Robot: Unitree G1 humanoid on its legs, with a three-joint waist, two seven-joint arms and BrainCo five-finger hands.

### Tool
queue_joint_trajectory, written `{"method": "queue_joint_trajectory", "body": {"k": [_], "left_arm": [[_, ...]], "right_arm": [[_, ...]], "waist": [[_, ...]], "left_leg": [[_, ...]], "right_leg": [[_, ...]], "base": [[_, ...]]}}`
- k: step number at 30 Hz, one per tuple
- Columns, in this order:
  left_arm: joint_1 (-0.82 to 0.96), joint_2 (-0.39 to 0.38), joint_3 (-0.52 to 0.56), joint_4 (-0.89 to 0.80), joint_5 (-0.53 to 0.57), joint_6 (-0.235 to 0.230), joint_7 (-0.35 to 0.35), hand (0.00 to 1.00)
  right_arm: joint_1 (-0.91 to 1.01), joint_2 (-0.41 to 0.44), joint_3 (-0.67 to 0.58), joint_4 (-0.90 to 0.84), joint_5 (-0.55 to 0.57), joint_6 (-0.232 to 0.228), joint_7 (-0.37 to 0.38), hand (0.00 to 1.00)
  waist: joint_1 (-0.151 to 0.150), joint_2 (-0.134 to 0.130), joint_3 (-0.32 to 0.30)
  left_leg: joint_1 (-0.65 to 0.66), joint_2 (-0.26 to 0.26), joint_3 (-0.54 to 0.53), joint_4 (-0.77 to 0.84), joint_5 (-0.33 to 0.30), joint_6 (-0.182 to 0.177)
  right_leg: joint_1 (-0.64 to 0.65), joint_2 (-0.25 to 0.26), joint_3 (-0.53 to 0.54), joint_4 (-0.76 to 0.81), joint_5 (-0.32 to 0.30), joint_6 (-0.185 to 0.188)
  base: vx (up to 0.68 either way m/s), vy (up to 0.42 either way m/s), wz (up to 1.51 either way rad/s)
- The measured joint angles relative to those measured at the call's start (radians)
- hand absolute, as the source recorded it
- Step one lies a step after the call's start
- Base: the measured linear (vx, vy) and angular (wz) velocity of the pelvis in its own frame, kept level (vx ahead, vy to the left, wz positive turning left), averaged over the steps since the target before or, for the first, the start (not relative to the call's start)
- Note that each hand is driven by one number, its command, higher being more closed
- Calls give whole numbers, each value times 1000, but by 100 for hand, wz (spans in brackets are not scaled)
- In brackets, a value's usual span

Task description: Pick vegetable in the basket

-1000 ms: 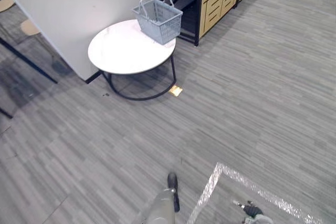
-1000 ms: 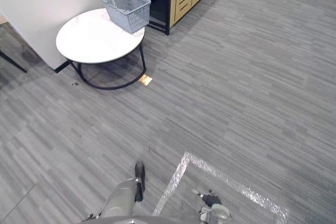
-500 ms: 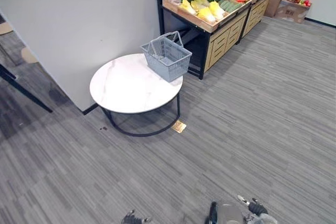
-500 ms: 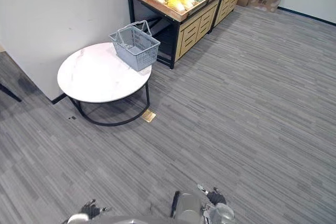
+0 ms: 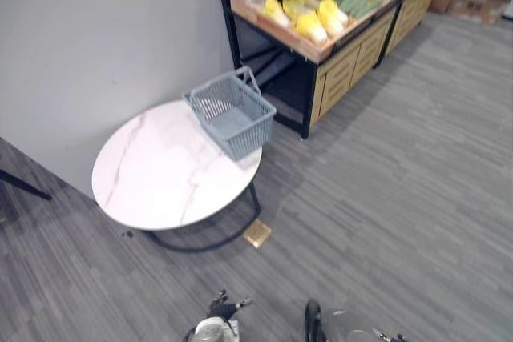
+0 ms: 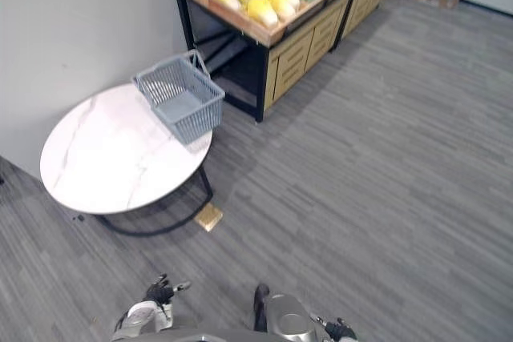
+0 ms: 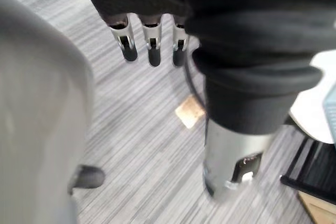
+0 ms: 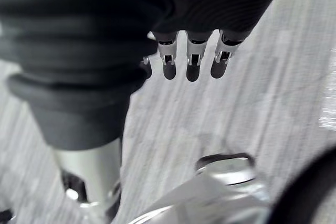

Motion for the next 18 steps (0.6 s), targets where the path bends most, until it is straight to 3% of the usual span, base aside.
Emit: {"method": "queue_joint_trajectory", "body": {"k": [2,3,6,7,9,10,11,12,13,14,17,18], "left_arm": [[2,5,25,-24,-8,-3,-5,0],[2,3,27,-42,-9,-8,-14,0],[6,2,46,-57,-8,-8,-21,0],[14,2,56,-58,-2,-7,-20,0],[31,9,53,-50,2,-3,-19,0],[49,29,43,-14,10,6,-18,0],[60,30,36,-1,21,13,-18,0],[82,48,32,22,29,20,-12,0],[92,62,20,25,35,24,-11,0],[99,70,12,28,37,36,-11,0],[108,70,0,46,37,38,-9,0],[108,73,-20,45,38,43,-8,0]], "right_arm": [[-9,-10,21,-6,3,-2,-4,0],[-30,-18,27,-5,5,0,-9,0],[-61,-18,61,-17,5,-2,-8,0],[-70,-16,102,-30,5,-7,-7,0],[-67,-19,146,-49,3,-13,-6,0],[-64,-21,177,-47,1,-14,-5,0],[-60,-16,187,-47,0,-14,-3,0],[-56,-2,209,-48,-1,-16,2,0],[-56,3,216,-48,-3,-17,3,0],[-55,12,224,-44,-11,-16,4,0],[-65,16,233,-43,-19,-18,6,0],[-66,17,236,-48,-18,-21,8,0]], "waist": [[19,4,3],[36,13,8],[47,10,7],[51,15,2],[54,29,-5],[69,28,-16],[69,25,-26],[69,-9,-45],[68,-21,-52],[70,-46,-60],[75,-43,-57],[67,-37,-55]], "left_leg": [[-90,-25,45,-13,-77,29],[-144,-50,106,-117,-141,33],[-187,-103,197,-423,-169,40],[-177,-137,261,-702,-130,49],[-157,-151,341,-923,-59,61],[-132,-162,392,-1004,44,141],[-122,-170,402,-1010,78,176],[-108,-206,389,-1037,70,201],[-100,-226,382,-1056,67,207],[-77,-257,375,-1070,49,207],[27,-265,348,-1069,-21,189],[84,-268,327,-1071,-48,187]], "right_leg": [[69,-6,3,-22,-23,3],[120,-15,11,-30,-41,25],[174,-46,34,-58,-73,55],[194,-55,41,-86,-87,72],[221,-47,45,-110,-110,86],[251,-45,57,-110,-141,100],[261,-52,66,-105,-142,100],[240,-76,77,-49,-141,101],[215,-88,84,3,-139,104],[144,-110,117,180,-121,135],[1,-120,180,594,23,377],[-47,-137,165,743,25,378]], "base": [[386,-116,-1],[348,-73,-18],[382,32,-26],[410,100,-15],[533,176,-4],[564,191,-2],[580,183,14],[450,140,28],[650,253,52],[536,219,40],[527,161,26],[534,126,27]]}}
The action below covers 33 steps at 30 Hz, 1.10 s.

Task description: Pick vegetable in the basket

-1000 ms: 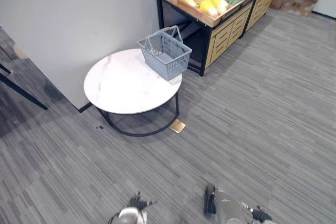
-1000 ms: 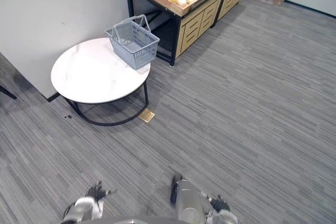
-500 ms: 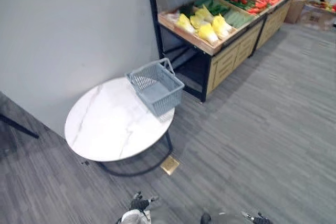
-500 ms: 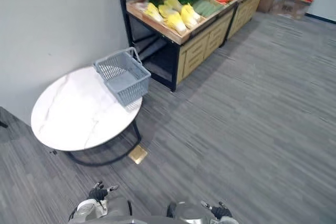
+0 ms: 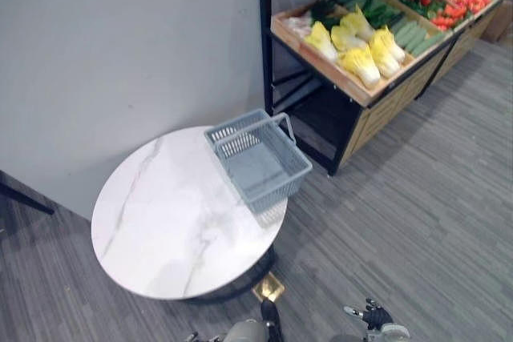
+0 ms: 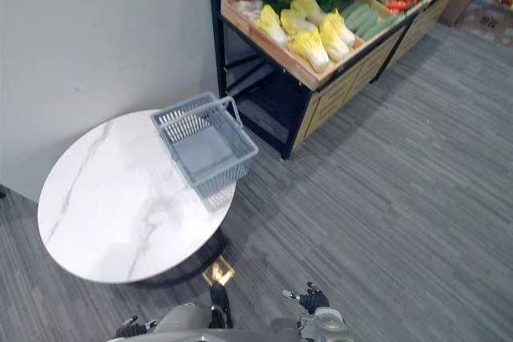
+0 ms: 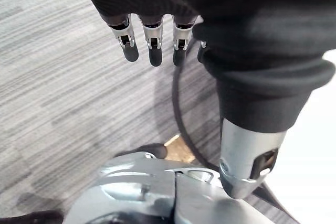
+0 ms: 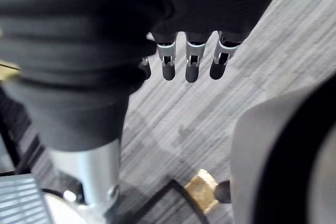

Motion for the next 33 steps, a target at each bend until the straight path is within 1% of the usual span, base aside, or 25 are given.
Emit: {"method": "queue_joint_trajectory", "body": {"k": [1,2,3,4,5,6,7,8,10,11,12,13,14,15,16,17,18,19,20,22,24,27,29,31,33], "left_arm": [[-2,2,-7,0,0,1,3,0],[-14,9,-27,-3,-1,0,9,0],[-30,14,-47,-6,-2,0,16,0],[-41,13,-54,-25,-5,-1,22,0],[-46,11,-54,-30,-7,-4,25,0],[-49,9,-54,-36,-9,-7,29,0],[-54,6,-54,-45,-12,-8,32,0],[-57,5,-54,-46,-13,-8,34,0],[-53,4,-53,-46,-13,-8,42,0],[-50,4,-53,-45,-13,-8,42,0],[-45,7,-51,-43,-14,-8,43,0],[-39,23,-51,-44,-14,-9,43,0],[-33,38,-50,-43,-12,-9,42,0],[-29,25,-35,-26,-12,-8,44,0],[-21,16,-36,-25,-10,-9,42,0],[-9,-9,-34,-22,-9,-8,39,0],[-3,-22,-30,-19,-6,-8,38,0],[-1,-25,-20,-12,-3,-8,37,0],[-3,-23,-1,2,-3,-8,31,0],[-3,-20,0,10,-2,-8,29,0],[-2,-21,1,15,0,-8,32,0],[-1,-25,-2,15,3,-7,36,0],[0,-27,-4,15,8,-7,45,0],[1,-32,-4,15,21,-7,49,0],[2,-28,-4,12,41,-8,49,0]], "right_arm": [[0,0,3,-4,0,-7,0,0],[-1,-1,15,-11,1,-18,1,0],[-1,-3,15,-17,1,-19,2,0],[-3,-7,14,-20,1,-21,2,0],[-3,-8,14,-20,1,-21,1,0],[-3,-9,14,-20,2,-22,1,0],[-3,-9,9,-18,2,-21,-2,0],[-3,-9,7,-17,2,-21,-5,0],[-4,-6,-23,-5,5,-20,-5,0],[-6,-6,-27,0,5,-20,-5,0],[-5,-6,-30,5,6,-18,-6,0],[4,0,-32,13,2,-17,-6,0],[8,9,-34,26,2,-17,-6,0],[0,-1,-60,43,-1,-13,-7,0],[3,-15,-64,45,-2,-10,-9,0],[5,-44,-67,51,-2,-1,-10,0],[2,-60,-68,59,-11,7,-13,0],[0,-66,-79,75,-27,9,-17,0],[7,-66,-103,95,-39,12,-31,0],[13,-68,-110,104,-40,12,-41,0],[30,-75,-145,115,-40,12,-57,0],[36,-87,-222,114,-71,8,-83,0],[34,-113,-262,112,-80,5,-99,0],[14,-191,-364,110,-80,5,-120,0],[-2,-233,-429,96,-80,6,-133,0]], "waist": [[-3,2,1],[-8,0,2],[-12,-1,3],[-15,-1,4],[-15,-1,4],[-14,-2,5],[-14,-1,5],[-14,-1,5],[-8,-2,6],[-7,-2,6],[-7,-7,3],[-5,-37,-1],[-2,-67,-9],[-2,-46,-11],[-2,-24,-21],[-6,20,-26],[-5,39,-23],[-5,44,-26],[-6,39,-25],[-12,34,-25],[-26,34,-25],[-29,46,-29],[-31,52,-32],[-35,63,-34],[-36,61,-34]], "left_leg": [[29,-6,-13,-9,-8,-3],[88,-19,-41,-37,-14,-10],[132,-25,-79,-57,-17,-16],[160,-25,-118,-69,-22,-25],[167,-25,-140,-69,-28,-35],[175,-25,-162,-68,-33,-41],[183,-22,-201,-66,-44,-56],[183,-18,-229,-60,-56,-59],[175,-2,-304,-38,-87,-79],[173,6,-322,-28,-96,-91],[159,23,-359,-2,-119,-123],[160,26,-392,15,-142,-156],[160,17,-411,22,-150,-170],[161,66,-426,34,-153,-195],[150,94,-402,36,-146,-207],[149,150,-377,29,-140,-220],[149,188,-382,3,-110,-268],[143,207,-384,-13,-84,-286],[130,221,-383,-22,-40,-290],[110,224,-377,-27,-9,-290],[97,225,-308,-69,48,-287],[92,224,-214,-105,72,-285],[95,224,-194,-126,71,-285],[105,220,-152,-173,62,-283],[108,206,-132,-177,61,-282]], "right_leg": [[-25,-15,-19,58,-4,1],[-68,-48,-54,122,-8,-6],[-94,-74,-88,106,-31,-48],[-112,-98,-111,31,-65,-107],[-119,-110,-115,-22,-77,-129],[-124,-121,-113,-82,-82,-138],[-122,-132,-94,-226,-83,-143],[-117,-136,-66,-349,-78,-145],[-113,-134,43,-606,-53,-146],[-111,-132,67,-647,-36,-146],[-98,-122,95,-699,1,-139],[-69,-135,93,-738,39,-119],[-54,-150,77,-760,68,-112],[-43,-114,29,-741,87,-112],[-34,-94,9,-756,81,-122],[-18,-49,-37,-773,77,-144],[-10,-18,-67,-782,73,-163],[-3,-3,-94,-788,71,-178],[11,6,-134,-803,63,-194],[18,6,-166,-815,58,-203],[26,1,-211,-841,56,-207],[22,2,-234,-858,57,-208],[18,5,-233,-870,65,-207],[17,10,-220,-914,97,-193],[19,7,-205,-935,118,-185]], "base": [[392,68,51],[349,8,75],[383,-42,107],[285,-80,100],[202,-90,86],[184,-118,83],[221,-179,88],[265,-257,99],[270,-340,83],[253,-407,83],[240,-461,95],[239,-495,99],[252,-533,91],[196,-409,63],[257,-436,76],[280,-409,68],[267,-385,69],[252,-407,68],[144,-268,64],[97,-199,60],[42,-128,61],[-16,-28,30],[-38,22,0],[-46,79,-14],[-39,65,-24]]}}
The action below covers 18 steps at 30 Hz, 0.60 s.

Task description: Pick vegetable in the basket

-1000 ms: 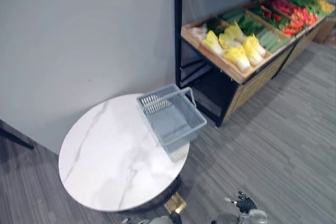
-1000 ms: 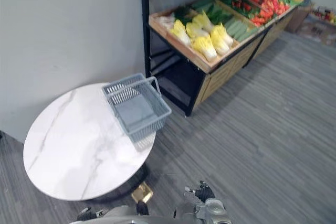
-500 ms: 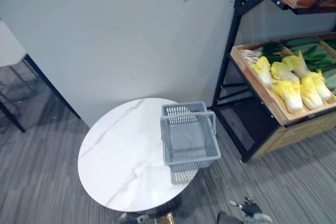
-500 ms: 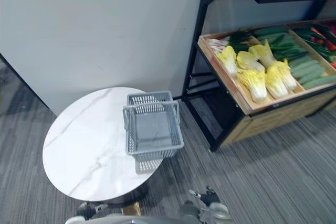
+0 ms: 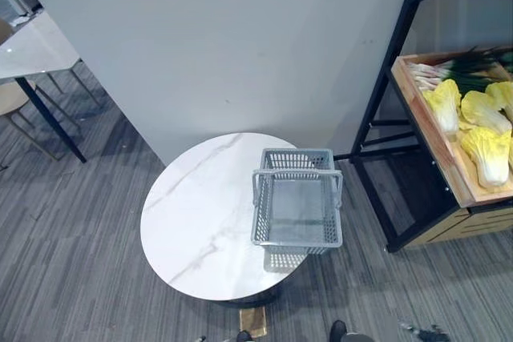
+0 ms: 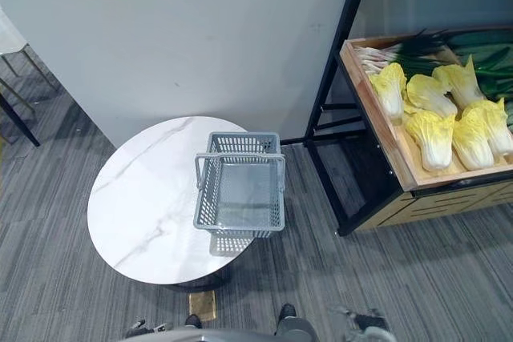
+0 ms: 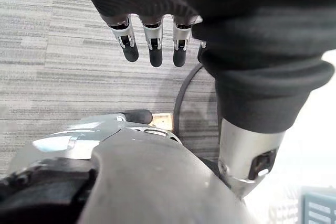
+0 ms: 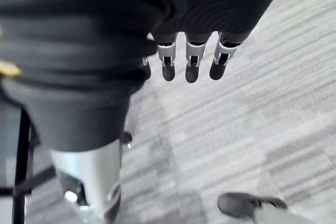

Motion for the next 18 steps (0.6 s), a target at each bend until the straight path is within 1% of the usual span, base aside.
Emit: {"method": "queue_joint_trajectory", "body": {"k": [1,2,4,5,6,7,8,9,11,13,14,15,16,18], "left_arm": [[3,5,-3,-2,6,0,0,0],[6,6,-4,-2,6,0,0,0],[15,8,-13,-7,6,-3,-1,0],[16,8,-24,-9,9,-3,-1,0],[20,11,-40,-9,9,-3,-1,0],[21,12,-48,-9,12,-4,-1,0],[22,14,-65,-14,31,-6,-3,0],[24,16,-81,-17,38,-16,-3,0],[28,22,-93,-36,45,-21,-5,0],[34,29,-106,-47,45,-23,-8,0],[35,33,-111,-53,45,-23,-12,0],[36,37,-111,-55,46,-23,-17,0],[35,39,-111,-55,47,-23,-20,0],[35,46,-112,-58,52,-24,-25,0]], "right_arm": [[-6,-43,-33,-48,-1,1,-20,0],[-12,-60,-38,-68,-1,1,-26,0],[-25,-109,-38,-144,-27,3,-45,0],[-26,-137,-37,-242,-53,5,-72,0],[-26,-158,-37,-361,-82,9,-94,0],[-26,-166,-36,-425,-112,13,-110,0],[-27,-182,-36,-543,-176,18,-147,0],[-34,-199,-32,-636,-222,19,-166,0],[-53,-223,-4,-726,-269,20,-181,0],[-72,-260,71,-784,-298,13,-173,0],[-81,-284,140,-824,-320,5,-165,0],[-93,-297,206,-859,-345,-6,-151,0],[-100,-298,235,-873,-357,-14,-137,0],[-139,-318,383,-892,-400,-47,-96,0]], "waist": [[-10,-6,-1],[-17,-7,-1],[-22,-7,-2],[-27,-7,-2],[-41,-11,-1],[-49,-8,-4],[-58,-5,-5],[-65,-4,-5],[-66,-10,-6],[-65,-15,-9],[-64,-19,-10],[-62,-23,-12],[-60,-24,-13],[-44,-37,-15]], "left_leg": [[0,-15,13,0,-5,6],[0,-19,21,0,-10,8],[0,-32,39,0,-14,10],[0,-41,56,-1,-14,10],[-1,-47,62,-1,-18,10],[-1,-50,62,-1,-18,9],[0,-53,64,-2,-18,9],[1,-54,63,-2,-19,8],[1,-52,60,-2,-19,8],[1,-51,59,-2,-19,8],[1,-51,57,-2,-19,8],[1,-51,56,-2,-19,8],[1,-51,55,-2,-19,8],[0,-54,51,-2,-17,10]], "right_leg": [[0,-12,13,-18,17,4],[0,-16,19,-24,23,9],[-11,-25,42,-29,34,15],[-20,-31,59,-29,42,17],[-28,-37,64,-28,44,18],[-31,-39,65,-27,45,19],[-32,-43,66,-27,47,20],[-31,-43,66,-25,48,18],[-30,-41,63,-23,51,18],[-29,-40,60,-23,51,18],[-29,-40,58,-23,51,18],[-28,-40,57,-23,51,18],[-27,-41,55,-23,51,18],[-26,-45,51,-22,51,18]], "base": [[-41,80,-30],[-26,76,-25],[-13,51,-33],[-5,63,-39],[16,56,-25],[33,39,-8],[44,19,0],[44,12,1],[44,-4,4],[15,-6,1],[12,-11,3],[7,-10,4],[-1,-7,4],[-8,-3,4]]}}
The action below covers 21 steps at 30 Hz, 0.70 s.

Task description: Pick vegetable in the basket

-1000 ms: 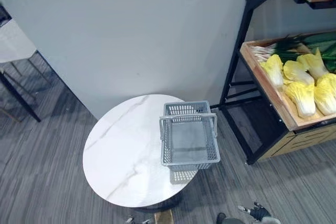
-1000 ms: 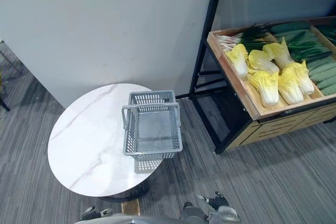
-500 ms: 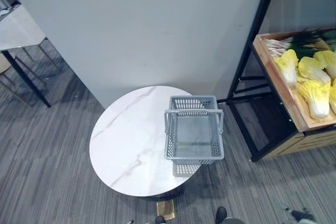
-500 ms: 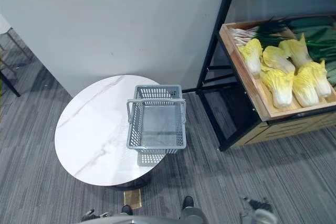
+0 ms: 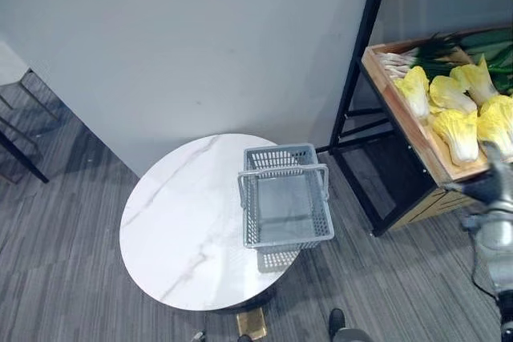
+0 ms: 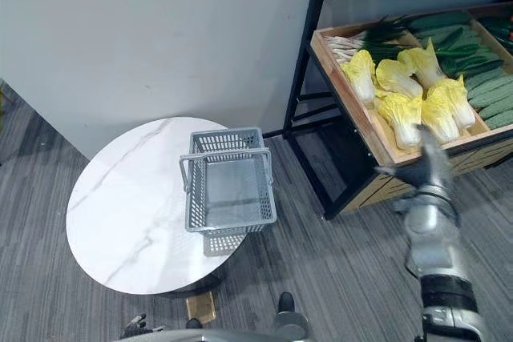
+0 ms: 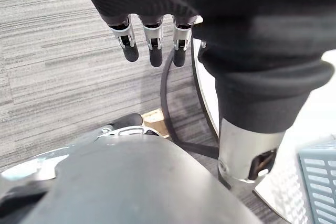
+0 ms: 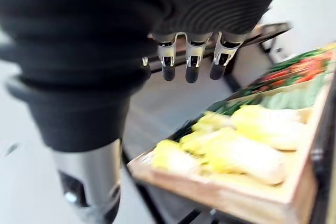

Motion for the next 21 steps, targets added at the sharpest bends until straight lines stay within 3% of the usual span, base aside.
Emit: {"method": "queue_joint_trajectory", "body": {"k": [3,7,12,21], "left_arm": [[-1,5,-5,-9,24,-2,-4,0],[-1,5,-7,-17,24,-5,-4,0],[-4,5,-6,-20,24,-12,-4,0],[-21,9,-6,-30,19,-14,-1,0]], "right_arm": [[-45,-20,154,0,-22,-33,55,0],[-130,-36,303,12,-23,-66,121,0],[-227,-37,400,15,-23,-73,140,0],[-392,-16,549,161,-25,-60,161,0]], "waist": [[22,-8,1],[29,-10,3],[52,-16,8],[63,-24,63]], "left_leg": [[-2,-5,-14,0,3,4],[-29,-16,-57,0,12,17],[-34,-19,-67,0,15,20],[-70,-33,-90,0,28,35]], "right_leg": [[6,-7,-12,-1,0,1],[9,-20,-49,-4,2,4],[9,-23,-56,-6,3,5],[-7,-37,-74,-18,17,12]], "base": [[-6,4,14],[-4,6,28],[1,0,6],[-10,1,7]]}}
